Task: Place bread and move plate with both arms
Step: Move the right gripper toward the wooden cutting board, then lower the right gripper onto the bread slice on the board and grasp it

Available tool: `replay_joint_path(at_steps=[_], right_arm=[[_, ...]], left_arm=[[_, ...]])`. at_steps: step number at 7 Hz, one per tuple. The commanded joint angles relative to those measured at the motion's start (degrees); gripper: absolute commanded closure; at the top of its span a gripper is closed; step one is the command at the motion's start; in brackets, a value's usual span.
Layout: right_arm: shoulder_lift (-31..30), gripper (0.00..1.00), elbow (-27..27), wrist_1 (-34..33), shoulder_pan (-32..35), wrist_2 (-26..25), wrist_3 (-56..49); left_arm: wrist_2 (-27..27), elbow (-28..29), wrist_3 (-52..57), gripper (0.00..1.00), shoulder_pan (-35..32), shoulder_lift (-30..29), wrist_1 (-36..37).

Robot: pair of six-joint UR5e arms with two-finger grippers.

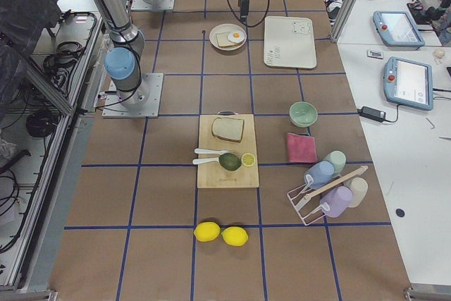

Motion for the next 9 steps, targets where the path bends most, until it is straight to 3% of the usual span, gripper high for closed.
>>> replay_joint_path(at_steps=[1,2,4,5,7,8,9], right_arm=[[1.29,0.0,2.91,-1.07,-1.9,-2.55,-3.27],[1.82,0.0,7.03,-2.13,-6.27,-5.35,-3.13],[3.4,0.03,18.61,-17.97,-13.23,-7.29,-9.06],[5.93,0.18,22.58,-26.23,-15.08,-10.88,-11.8],[10.34,0.23,25.34,-32.01,-20.44,-13.64,-16.21],[11.4,0.39,26.31,-32.29,-21.77,-16.69,-16.05],[12.8,0.44,26.49,-33.85,-22.04,-19.41,-15.53]], left_arm=[[-0.2,0.0,0.0,0.0,0.0,0.01,0.06],[-0.02,-0.18,0.0,0.0,0.0,0.09,-0.03],[0.07,0.0,0.0,0.0,0.0,0.01,-0.03],[-0.02,0.0,0.0,0.0,0.0,0.01,0.06],[-0.11,0.0,-0.43,0.0,-0.09,0.01,0.06],[-0.11,-0.09,-0.18,0.0,-0.09,0.01,0.5],[-0.11,0.0,-0.09,0.0,-0.09,0.01,0.59]])
